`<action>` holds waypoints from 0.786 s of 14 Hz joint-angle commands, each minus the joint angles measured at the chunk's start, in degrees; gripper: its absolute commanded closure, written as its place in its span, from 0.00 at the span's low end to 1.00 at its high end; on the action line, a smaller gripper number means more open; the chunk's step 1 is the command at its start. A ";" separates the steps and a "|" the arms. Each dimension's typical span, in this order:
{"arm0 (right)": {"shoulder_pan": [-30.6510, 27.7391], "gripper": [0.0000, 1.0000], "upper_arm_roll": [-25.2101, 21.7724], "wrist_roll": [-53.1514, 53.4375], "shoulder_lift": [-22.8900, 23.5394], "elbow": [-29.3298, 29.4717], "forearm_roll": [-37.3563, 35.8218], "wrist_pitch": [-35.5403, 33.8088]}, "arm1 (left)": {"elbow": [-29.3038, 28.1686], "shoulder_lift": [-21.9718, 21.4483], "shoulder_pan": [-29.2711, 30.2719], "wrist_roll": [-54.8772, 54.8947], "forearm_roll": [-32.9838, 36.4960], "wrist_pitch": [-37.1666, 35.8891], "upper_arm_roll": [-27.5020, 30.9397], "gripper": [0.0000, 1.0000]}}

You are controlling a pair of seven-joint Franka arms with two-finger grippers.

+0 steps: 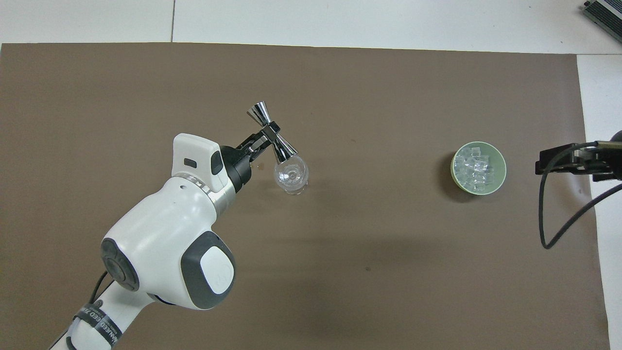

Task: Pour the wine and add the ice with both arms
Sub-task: 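Carry the jigger back away from the glass with the left gripper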

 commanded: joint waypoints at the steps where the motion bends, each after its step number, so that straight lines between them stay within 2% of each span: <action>1: -0.39 0.00 0.02 -1.88 -1.34 -1.26 0.90 -0.21 | 0.09 -1.48 -0.06 -1.27 0.16 -2.80 1.26 1.00; 4: -0.30 0.00 0.02 -1.88 -1.34 -1.26 0.90 -0.21 | 0.45 -5.07 4.93 -8.37 -0.19 -9.57 1.44 1.00; 6: -0.39 0.00 0.02 -1.88 -1.34 -1.26 0.90 -0.21 | 0.36 -7.79 10.28 -10.59 -0.72 -16.15 1.44 1.00; 9: -0.30 0.00 0.02 -1.88 -1.34 -1.26 0.90 -0.21 | 0.71 -10.88 19.59 -10.07 -11.14 -27.74 1.71 1.00; 11: -0.30 0.00 0.02 -1.88 -1.34 -1.26 0.90 -0.21 | 0.80 -12.20 26.89 -8.32 -15.56 -35.92 1.80 1.00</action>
